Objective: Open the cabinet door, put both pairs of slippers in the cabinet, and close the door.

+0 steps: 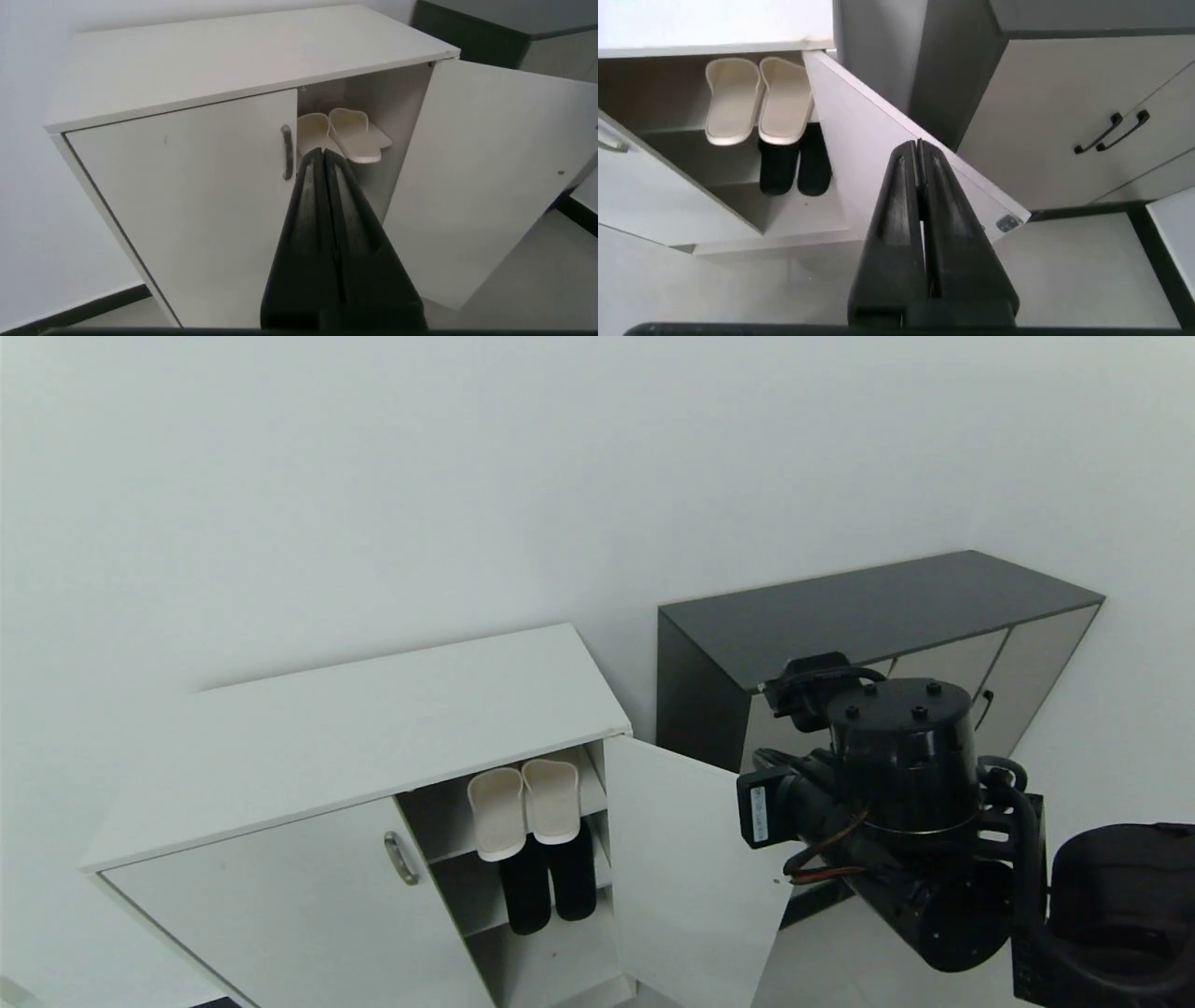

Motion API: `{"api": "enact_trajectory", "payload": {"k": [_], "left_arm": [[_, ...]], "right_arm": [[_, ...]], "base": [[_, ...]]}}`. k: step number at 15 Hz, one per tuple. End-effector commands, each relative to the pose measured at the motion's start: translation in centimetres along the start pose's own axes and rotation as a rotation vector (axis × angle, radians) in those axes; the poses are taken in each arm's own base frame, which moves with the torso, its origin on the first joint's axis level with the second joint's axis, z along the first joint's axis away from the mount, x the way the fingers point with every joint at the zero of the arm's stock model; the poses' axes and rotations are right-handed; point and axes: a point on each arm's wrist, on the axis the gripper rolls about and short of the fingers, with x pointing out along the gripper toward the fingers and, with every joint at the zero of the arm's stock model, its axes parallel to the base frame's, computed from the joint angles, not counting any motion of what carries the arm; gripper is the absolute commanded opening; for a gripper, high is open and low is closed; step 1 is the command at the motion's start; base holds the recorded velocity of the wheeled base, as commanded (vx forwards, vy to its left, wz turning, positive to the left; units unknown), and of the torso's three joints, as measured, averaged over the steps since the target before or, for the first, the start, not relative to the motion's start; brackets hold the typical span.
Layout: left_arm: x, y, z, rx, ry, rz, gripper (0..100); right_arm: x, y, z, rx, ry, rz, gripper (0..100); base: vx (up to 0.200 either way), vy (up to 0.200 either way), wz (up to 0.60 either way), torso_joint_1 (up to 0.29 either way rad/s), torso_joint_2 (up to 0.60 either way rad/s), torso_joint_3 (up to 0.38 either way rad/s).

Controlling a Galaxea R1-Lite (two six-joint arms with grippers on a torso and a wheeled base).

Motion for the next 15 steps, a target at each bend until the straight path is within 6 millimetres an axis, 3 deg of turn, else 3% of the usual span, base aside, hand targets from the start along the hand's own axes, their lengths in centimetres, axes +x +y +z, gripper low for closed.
{"api": "enact_trajectory", "payload": {"k": [1,4,8,15], "left_arm": [[0.0,0.0,0.0,0.0,0.001,0.0,0],[0.0,0.0,0.0,0.0,0.001,0.0,0],[0.0,0.0,0.0,0.0,0.001,0.0,0],[0.0,0.0,0.0,0.001,0.001,0.0,0]], "right_arm": [[0.1,0.1,-0.2,-0.004,0.006,0.002,0],[0.0,0.2,-0.2,-0.004,0.004,0.003,0],[1.4,-1.3,0.9,0.03,-0.013,-0.033,0],[8.1,-6.6,0.5,0.085,0.039,-0.123,0]], "base": [[-0.2,0.0,0.0,0.007,0.01,-0.007],[-0.2,0.0,0.0,-0.012,-0.01,0.002],[0.0,0.0,0.0,0.0,0.0,0.0],[0.0,0.0,0.0,0.0,0.0,0.0]]}}
